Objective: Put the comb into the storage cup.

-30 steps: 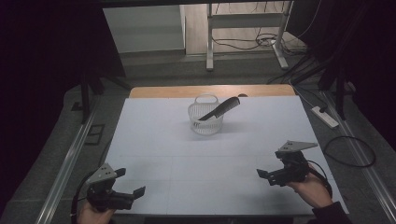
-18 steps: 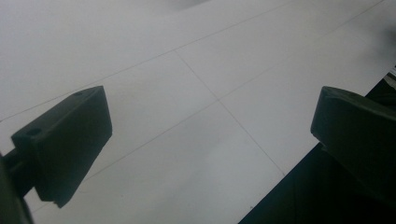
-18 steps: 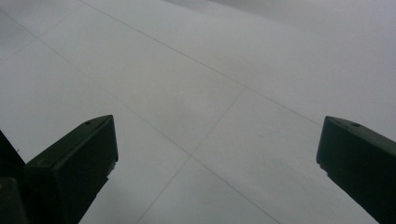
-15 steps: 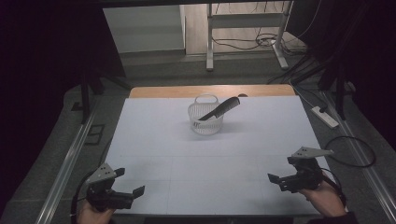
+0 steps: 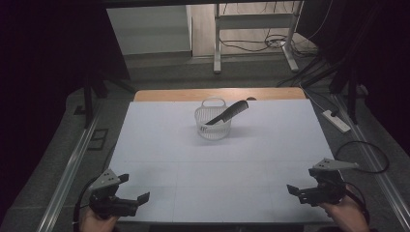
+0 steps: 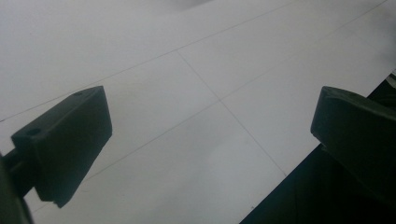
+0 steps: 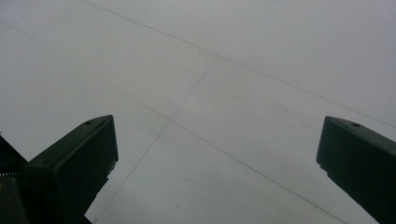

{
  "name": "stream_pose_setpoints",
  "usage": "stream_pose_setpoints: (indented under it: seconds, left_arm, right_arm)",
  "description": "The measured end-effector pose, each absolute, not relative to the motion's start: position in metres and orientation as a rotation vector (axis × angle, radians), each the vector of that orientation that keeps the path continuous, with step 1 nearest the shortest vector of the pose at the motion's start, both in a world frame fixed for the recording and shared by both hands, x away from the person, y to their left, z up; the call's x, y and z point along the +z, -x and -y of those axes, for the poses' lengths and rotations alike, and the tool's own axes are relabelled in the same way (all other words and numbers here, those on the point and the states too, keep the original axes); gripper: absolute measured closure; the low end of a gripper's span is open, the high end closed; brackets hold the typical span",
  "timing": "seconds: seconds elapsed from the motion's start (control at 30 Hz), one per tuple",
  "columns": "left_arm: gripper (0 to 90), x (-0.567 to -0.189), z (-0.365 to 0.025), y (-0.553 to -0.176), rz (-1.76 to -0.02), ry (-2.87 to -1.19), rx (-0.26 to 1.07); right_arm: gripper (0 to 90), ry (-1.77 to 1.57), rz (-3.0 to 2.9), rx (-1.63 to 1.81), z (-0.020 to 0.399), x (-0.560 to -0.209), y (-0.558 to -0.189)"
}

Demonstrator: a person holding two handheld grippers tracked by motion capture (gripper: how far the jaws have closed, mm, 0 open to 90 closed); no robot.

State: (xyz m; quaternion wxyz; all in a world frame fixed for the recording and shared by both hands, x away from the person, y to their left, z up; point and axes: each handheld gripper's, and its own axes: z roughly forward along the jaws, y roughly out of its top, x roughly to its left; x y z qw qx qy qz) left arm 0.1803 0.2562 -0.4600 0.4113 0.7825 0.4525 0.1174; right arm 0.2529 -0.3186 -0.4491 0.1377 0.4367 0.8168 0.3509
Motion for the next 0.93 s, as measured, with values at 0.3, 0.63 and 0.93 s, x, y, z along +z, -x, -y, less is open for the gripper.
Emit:
stream_pose_setpoints:
  seconds: [0.3,0.63,0.93]
  left_arm:
    - [0.0,-0.460,-0.257,-0.180,-1.151,-1.964,0.305]
    - [0.0,-0.460,-0.258,-0.180,-1.163,-1.961,0.316]
    - [0.0,-0.460,-0.257,-0.181,-1.163,-1.962,0.316]
  right_arm:
    - [0.0,-1.297,-2.319,0.977,0.330,-0.449,-0.242]
    - [0.0,-1.323,-2.302,0.927,0.334,-0.446,-0.235]
    - [0.0,-1.341,-2.317,0.859,0.336,-0.447,-0.232]
